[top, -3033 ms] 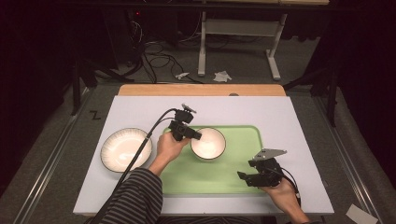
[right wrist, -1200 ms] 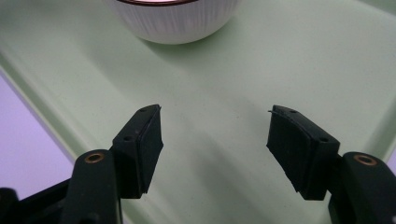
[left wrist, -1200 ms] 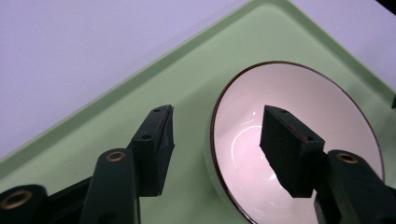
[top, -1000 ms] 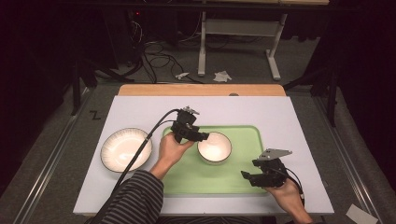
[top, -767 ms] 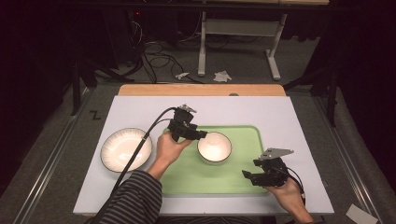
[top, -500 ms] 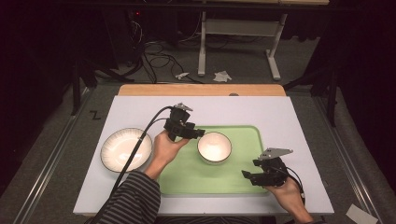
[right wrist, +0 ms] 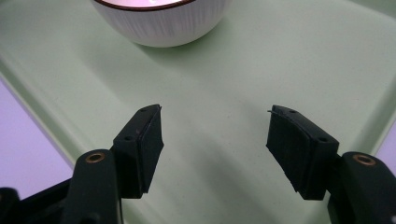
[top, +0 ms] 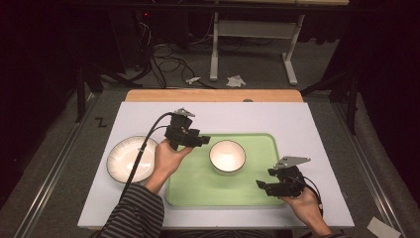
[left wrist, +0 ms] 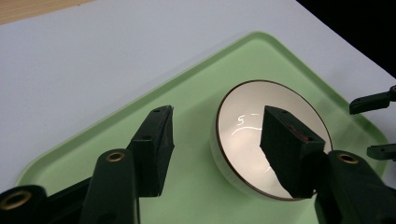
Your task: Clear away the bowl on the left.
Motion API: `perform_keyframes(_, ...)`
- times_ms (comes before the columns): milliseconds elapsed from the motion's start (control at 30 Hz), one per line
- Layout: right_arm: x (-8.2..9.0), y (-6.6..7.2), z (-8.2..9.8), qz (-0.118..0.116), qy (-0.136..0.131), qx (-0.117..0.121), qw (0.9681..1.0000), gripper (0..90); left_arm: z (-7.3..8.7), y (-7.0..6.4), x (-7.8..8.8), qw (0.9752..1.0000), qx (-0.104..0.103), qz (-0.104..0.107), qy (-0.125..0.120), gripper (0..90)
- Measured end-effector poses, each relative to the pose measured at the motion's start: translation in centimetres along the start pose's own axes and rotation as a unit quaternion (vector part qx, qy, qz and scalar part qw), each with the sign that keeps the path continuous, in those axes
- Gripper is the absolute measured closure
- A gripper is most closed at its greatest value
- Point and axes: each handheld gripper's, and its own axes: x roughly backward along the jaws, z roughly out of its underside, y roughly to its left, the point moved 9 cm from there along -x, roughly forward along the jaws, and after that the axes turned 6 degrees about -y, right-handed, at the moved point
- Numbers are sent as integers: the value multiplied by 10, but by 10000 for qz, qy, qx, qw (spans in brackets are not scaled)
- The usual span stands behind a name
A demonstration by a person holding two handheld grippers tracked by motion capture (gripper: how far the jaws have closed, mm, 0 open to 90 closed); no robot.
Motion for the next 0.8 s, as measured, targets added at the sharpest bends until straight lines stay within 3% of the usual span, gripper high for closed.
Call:
perform_keyframes(300, -3, 5, -2, -100, 6, 25, 9999, 372, -2, 5, 20, 9999, -74, -34, -65, 435)
perform_keyframes(800, -6, 7, -5, -176, -14, 55, 9998, 373, -5, 12, 48, 9997, 63, -96, -222, 431)
